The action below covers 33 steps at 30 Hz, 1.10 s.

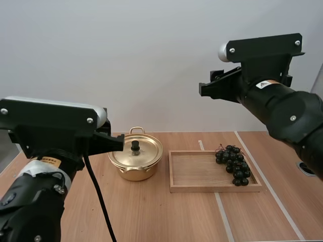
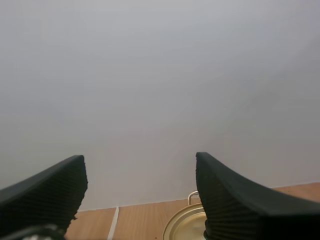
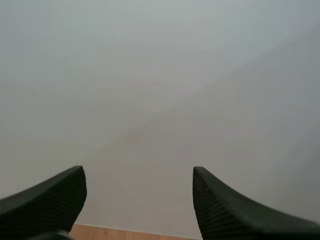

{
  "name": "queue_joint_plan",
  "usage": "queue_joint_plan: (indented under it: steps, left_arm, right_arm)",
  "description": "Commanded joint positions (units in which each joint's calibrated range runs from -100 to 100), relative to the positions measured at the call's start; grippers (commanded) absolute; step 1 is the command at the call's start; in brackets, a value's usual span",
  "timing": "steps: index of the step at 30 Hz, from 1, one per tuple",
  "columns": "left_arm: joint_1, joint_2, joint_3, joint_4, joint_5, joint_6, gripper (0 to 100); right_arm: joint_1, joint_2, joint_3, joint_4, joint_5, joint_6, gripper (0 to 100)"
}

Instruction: Open the pot, put the pineapple inside, and close it

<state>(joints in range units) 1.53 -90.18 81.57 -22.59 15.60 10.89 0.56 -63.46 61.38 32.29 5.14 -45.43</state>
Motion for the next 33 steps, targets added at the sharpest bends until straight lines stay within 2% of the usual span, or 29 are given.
queue_joint_plan:
  steps: [1,6,9,12,16,19,22,26,28,33]
  left_arm:
    - [-1.49,-0.4,3.55,0.74,-5.6,-0.35,100]
    - [-2.82,-2.89,13.42,1.08,-10.14,-0.76,100]
    - [-2.88,-6.27,18.43,1.08,-10.14,-1.4,100]
    - [-2.88,-8.5,18.43,0.46,2.2,-1.73,100]
    - [-2.88,-9.37,18.43,1.01,5.51,-5.56,100]
    - [-2.06,-9.37,18.43,2.09,10.02,-5.86,100]
    - [-0.16,-9.37,18.43,6.3,12.5,-5.39,100]
    - [2.15,-9.37,18.43,7.31,11.11,-5.33,100]
    - [2.59,-9.37,18.43,7.31,11.11,-5.33,100]
    - [2.65,-9.37,18.43,7.41,11.11,-5.33,100]
  right_arm:
    - [-1.33,-1.81,3.94,-0.52,-1.44,-0.76,100]
    - [-3.14,-3.29,11.52,-1.83,-1.44,-0.84,100]
    - [-4.05,-3.58,14.45,-2.32,-1.44,-0.84,100]
    - [-4.54,-3.61,15.89,-2.44,-1.44,-0.84,100]
    - [-5.19,-4.57,15.91,-2.59,-1.1,-0.84,100]
    - [-5.25,-5.2,15.91,-1.85,4.13,-0.84,100]
    - [-5.25,-5.2,16.02,-1.68,7.88,-0.84,100]
    - [-5.25,-5.2,16.02,-2.59,7.52,-0.84,100]
    - [-5.25,-5.2,16.02,-2.49,9.03,-0.74,100]
    - [-5.25,-5.2,16.02,0.89,15.92,-0.47,100]
